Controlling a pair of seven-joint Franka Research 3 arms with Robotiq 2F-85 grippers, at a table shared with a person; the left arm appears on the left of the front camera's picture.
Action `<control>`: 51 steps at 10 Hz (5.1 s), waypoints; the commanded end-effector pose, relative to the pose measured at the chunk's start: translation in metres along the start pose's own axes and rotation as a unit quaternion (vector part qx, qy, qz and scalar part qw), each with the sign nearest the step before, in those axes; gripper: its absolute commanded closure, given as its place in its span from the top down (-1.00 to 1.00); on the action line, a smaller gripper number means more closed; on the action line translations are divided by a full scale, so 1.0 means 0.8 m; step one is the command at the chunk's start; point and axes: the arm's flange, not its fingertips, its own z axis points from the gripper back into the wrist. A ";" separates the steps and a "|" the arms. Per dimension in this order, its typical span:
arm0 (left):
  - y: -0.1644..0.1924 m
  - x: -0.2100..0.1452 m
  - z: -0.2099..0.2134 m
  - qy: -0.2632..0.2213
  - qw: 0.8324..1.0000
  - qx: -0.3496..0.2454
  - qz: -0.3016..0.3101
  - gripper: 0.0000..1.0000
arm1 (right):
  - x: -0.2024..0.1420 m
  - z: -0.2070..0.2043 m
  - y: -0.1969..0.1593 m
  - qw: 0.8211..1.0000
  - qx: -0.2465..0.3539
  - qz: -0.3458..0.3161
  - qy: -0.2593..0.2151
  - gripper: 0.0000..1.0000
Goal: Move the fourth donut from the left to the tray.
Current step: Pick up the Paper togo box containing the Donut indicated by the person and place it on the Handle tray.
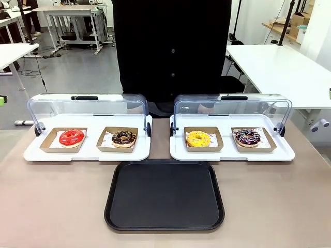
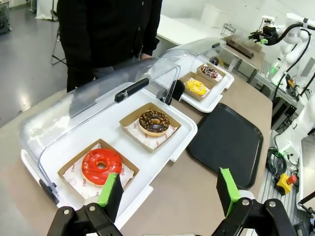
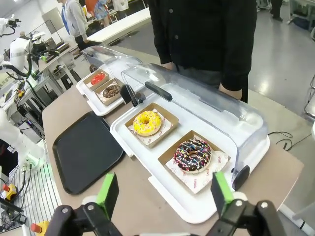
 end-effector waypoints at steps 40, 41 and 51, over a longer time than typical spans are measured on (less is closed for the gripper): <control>0.002 0.004 0.001 -0.014 1.000 -0.004 -0.005 1.00 | 0.003 -0.001 -0.002 1.000 0.004 0.009 -0.016 1.00; 0.002 0.004 0.001 -0.014 1.000 -0.004 -0.005 1.00 | 0.003 -0.001 -0.002 1.000 0.004 0.009 -0.016 1.00; 0.002 0.004 0.001 -0.014 1.000 -0.004 -0.005 1.00 | 0.003 -0.001 -0.002 1.000 0.004 0.009 -0.016 1.00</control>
